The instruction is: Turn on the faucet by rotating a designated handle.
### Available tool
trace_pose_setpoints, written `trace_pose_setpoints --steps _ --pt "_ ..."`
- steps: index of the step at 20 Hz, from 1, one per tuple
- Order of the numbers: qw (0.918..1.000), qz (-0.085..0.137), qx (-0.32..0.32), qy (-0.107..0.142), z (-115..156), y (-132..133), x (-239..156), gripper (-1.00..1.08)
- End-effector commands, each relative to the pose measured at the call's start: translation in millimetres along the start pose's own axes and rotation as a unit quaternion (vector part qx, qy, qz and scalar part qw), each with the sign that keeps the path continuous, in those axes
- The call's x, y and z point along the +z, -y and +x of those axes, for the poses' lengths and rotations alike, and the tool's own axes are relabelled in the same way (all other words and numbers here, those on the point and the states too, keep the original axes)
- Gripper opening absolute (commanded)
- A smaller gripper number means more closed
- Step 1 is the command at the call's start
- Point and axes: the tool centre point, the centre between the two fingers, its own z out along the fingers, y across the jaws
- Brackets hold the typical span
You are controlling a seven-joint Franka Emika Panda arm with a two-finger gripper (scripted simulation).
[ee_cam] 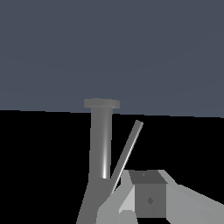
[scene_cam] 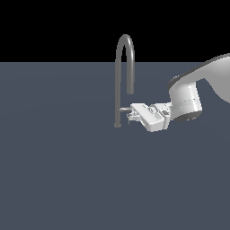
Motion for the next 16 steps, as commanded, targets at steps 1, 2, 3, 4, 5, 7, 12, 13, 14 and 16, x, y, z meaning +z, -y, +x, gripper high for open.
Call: trace_pose_setpoints --steps 1,2,3,4,5,7,12,13,14,16 --pt "0.9999 0.005 0.009 0.000 16 1 1 -1.00" --pt "0.9999 0.006 0.009 0.001 18 2 1 -1.00" --pt "0.9999 0.007 0.010 0.001 20 3 1 -1.00" --pt "0.9999 0.008 0.010 0.002 22 3 1 -1.00" --pt "0.9999 0.008 0.011 0.003 24 4 1 -1.00" --pt "0.9999 0.010 0.012 0.004 27 6 1 -1.00" --pt "0.9998 0.013 0.014 0.007 35 10 1 -1.00" --pt "0.9998 0.014 0.015 0.007 36 11 1 -1.00" --pt "0.9998 0.014 0.015 0.008 38 11 1 -1.00" --pt "0.9997 0.015 0.015 0.008 39 12 1 -1.00"
